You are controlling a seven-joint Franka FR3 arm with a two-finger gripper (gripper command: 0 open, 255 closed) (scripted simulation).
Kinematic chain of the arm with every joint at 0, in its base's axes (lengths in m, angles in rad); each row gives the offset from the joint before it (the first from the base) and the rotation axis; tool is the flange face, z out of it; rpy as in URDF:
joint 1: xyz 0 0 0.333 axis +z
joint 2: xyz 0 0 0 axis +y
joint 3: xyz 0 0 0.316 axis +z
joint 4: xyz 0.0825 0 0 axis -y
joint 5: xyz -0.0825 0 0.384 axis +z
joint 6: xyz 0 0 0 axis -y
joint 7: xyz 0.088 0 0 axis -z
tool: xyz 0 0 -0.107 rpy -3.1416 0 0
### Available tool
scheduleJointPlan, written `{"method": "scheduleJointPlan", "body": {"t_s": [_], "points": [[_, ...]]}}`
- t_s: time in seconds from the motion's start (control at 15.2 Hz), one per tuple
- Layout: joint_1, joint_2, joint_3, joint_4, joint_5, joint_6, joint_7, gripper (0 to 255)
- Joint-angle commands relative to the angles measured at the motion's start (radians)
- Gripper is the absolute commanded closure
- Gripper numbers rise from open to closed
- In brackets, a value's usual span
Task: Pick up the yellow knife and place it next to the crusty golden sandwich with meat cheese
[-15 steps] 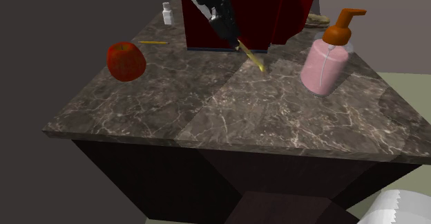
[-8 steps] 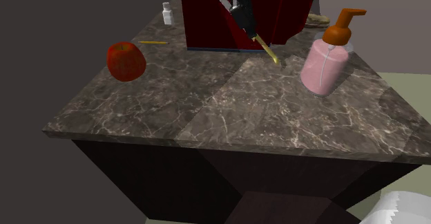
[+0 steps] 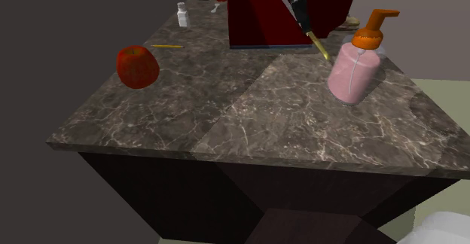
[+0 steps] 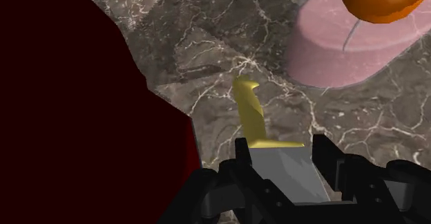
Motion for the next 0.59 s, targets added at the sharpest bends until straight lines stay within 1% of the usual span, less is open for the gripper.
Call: {"method": "scheduleJointPlan", "body": {"t_s": [0.0,0.26,0.53], "points": [[-0.028,0.009,-0.029,-0.002,-0.005,0.034,-0.040,255],[-0.083,0.051,-0.081,0.035,0.002,0.090,-0.132,255],[-0.145,0.113,-0.129,0.093,0.027,0.142,-0.229,255]]}}
